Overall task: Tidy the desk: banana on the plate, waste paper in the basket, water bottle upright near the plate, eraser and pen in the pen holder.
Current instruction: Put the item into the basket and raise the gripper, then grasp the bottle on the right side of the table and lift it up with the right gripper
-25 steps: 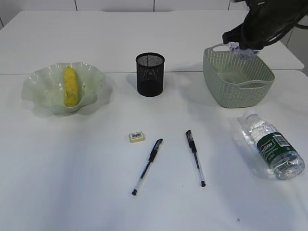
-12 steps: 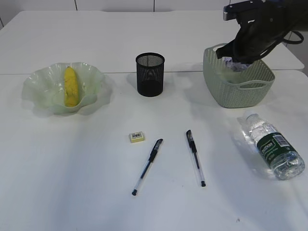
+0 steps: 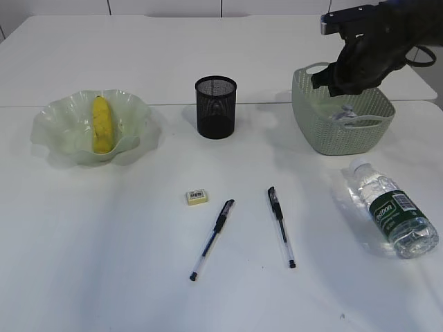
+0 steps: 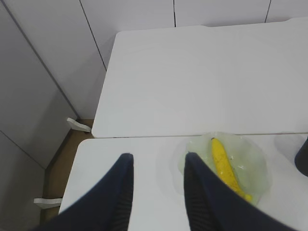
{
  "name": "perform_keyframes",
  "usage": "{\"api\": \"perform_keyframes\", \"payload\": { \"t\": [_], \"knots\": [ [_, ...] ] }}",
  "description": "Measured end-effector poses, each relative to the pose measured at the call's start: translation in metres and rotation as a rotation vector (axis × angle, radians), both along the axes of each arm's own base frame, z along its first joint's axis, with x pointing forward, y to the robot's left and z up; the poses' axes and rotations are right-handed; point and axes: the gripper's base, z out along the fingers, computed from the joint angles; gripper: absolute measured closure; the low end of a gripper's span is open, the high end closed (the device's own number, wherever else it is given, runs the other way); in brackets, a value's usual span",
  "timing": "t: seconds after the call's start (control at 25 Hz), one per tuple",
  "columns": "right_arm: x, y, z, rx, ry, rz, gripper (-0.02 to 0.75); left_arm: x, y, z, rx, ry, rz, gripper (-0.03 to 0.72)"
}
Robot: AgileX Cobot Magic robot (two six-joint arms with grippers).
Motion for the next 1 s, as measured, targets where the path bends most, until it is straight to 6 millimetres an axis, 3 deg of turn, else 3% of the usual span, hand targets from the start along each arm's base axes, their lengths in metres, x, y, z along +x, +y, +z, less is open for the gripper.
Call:
{"api": "perform_keyframes", "payload": {
  "t": [0.2, 0.6, 1.0],
  "knots": [
    [-0.007, -0.005, 0.012, -0.025, 0.138, -0.064, 0.439, 0.0, 0.0, 0.0, 0.009, 0.001, -0.004, 0.445],
    [-0.021, -0.004, 0.065, 0.011, 0.324, -0.11, 0.44, 0.0, 0.0, 0.0, 0.012, 0.002, -0.006, 0.445],
    [-0.026, 0.011, 0.079, 0.157, 0.334, -0.017, 0.44, 0.0, 0.0, 0.0, 0.013, 0.002, -0.006, 0.445]
  ]
}}
